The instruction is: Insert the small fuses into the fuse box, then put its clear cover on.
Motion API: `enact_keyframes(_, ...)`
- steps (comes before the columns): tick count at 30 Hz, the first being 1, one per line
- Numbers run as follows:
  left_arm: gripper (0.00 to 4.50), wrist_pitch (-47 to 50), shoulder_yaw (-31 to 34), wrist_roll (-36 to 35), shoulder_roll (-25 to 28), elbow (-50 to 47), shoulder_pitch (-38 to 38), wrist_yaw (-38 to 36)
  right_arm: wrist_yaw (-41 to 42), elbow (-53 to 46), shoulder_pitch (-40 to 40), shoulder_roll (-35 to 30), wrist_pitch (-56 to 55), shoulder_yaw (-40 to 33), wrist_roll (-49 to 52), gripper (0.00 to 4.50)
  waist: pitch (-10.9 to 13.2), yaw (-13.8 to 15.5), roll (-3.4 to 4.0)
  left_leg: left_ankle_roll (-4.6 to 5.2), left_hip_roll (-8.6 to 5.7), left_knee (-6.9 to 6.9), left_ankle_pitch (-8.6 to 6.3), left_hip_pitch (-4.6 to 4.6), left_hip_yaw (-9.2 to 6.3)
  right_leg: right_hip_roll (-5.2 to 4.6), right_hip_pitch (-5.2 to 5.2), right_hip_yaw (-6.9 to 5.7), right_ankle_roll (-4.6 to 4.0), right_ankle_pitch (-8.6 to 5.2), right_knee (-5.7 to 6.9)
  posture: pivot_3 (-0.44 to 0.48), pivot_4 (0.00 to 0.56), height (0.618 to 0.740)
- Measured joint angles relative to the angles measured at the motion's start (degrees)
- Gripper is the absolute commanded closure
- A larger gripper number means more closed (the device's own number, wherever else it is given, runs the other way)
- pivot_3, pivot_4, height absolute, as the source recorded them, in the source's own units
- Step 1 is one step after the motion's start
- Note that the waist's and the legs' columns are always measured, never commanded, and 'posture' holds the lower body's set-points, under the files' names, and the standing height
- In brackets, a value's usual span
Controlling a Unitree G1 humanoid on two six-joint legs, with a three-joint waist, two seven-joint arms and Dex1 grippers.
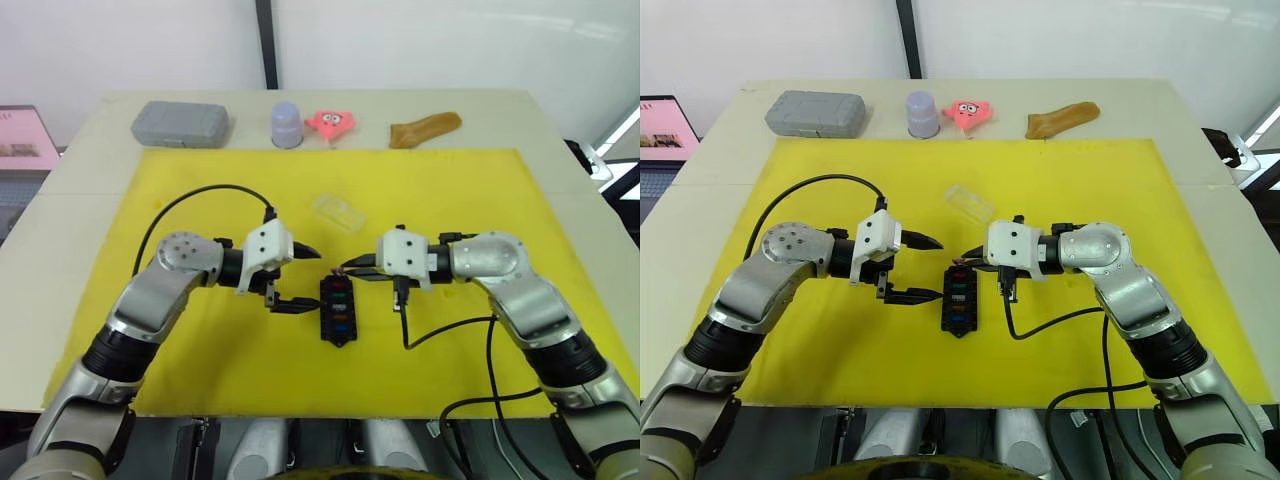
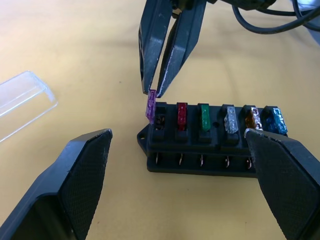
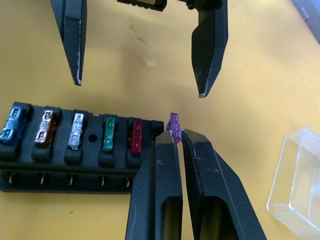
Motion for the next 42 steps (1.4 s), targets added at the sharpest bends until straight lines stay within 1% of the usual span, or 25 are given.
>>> enact_keyframes(12,0.03,-0.1,0.0,0.3,0.2,0.1,0.5,0.0,0.6,-0.1,0.4,0.0,1.8,0.0,0.8,4.5,0.0,0.0,0.0,0.0,0.0,0.0,0.0,0.0,0.0,0.0,0.0,0.0,0.0,0.0,0.0,0.0,0.15,0.74)
enact_keyframes(42,0.03,-0.1,0.0,0.6,0.3,0.6,0.2,0.1,-0.2,1.1,1.6,0.4,-0.9,0.1,-0.3,4.5,0.0,0.0,0.0,0.0,0.0,0.0,0.0,0.0,0.0,0.0,0.0,0.0,0.0,0.0,0.0,0.0,0.15,0.74)
